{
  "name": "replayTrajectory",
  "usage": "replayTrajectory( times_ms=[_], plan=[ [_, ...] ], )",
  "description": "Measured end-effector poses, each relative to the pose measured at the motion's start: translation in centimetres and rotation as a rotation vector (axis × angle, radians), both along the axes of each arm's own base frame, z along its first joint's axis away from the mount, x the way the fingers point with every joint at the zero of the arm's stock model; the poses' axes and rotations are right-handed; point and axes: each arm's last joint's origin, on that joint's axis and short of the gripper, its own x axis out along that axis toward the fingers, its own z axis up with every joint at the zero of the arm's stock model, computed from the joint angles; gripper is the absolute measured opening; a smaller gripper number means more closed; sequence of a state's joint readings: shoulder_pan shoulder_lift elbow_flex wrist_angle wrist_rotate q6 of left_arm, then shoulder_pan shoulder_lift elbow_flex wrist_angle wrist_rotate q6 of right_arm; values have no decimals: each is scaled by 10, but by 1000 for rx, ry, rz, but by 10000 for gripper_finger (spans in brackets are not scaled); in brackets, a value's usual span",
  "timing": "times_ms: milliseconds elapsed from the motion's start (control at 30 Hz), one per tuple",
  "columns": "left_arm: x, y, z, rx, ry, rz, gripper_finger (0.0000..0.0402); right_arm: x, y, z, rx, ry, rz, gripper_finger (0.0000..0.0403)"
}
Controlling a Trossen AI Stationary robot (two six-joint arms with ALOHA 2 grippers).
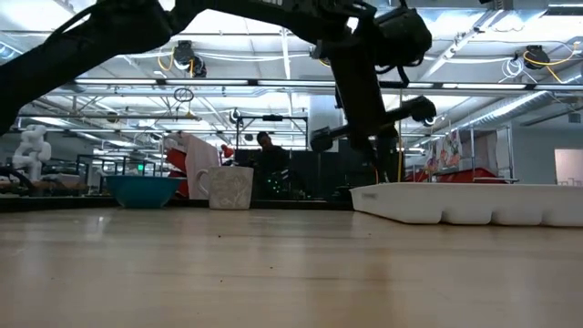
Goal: Sort silverware
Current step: Put the spoon in the silverware tray
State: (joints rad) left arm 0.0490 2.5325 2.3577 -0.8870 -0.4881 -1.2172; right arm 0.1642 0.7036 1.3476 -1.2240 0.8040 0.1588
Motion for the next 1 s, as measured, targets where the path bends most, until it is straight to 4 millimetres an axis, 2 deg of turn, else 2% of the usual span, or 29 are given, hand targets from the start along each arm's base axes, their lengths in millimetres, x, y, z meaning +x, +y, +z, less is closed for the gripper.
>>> replayTrajectory(
  times_ms=[233,667,767,1000],
  plan=[
    [8,-9,-28,-67,16,-44,0,0,0,0,4,-4,-3,210],
    [4,-14,-29,-111,63,-89,3,0,0,0,8,-8,-5,210],
    [5,-15,-29,-121,80,-147,24,0,0,0,5,-5,-3,210],
    [0,-14,-14,-127,97,-210,87,1,1,-1,25,10,51,210]
  ],
)
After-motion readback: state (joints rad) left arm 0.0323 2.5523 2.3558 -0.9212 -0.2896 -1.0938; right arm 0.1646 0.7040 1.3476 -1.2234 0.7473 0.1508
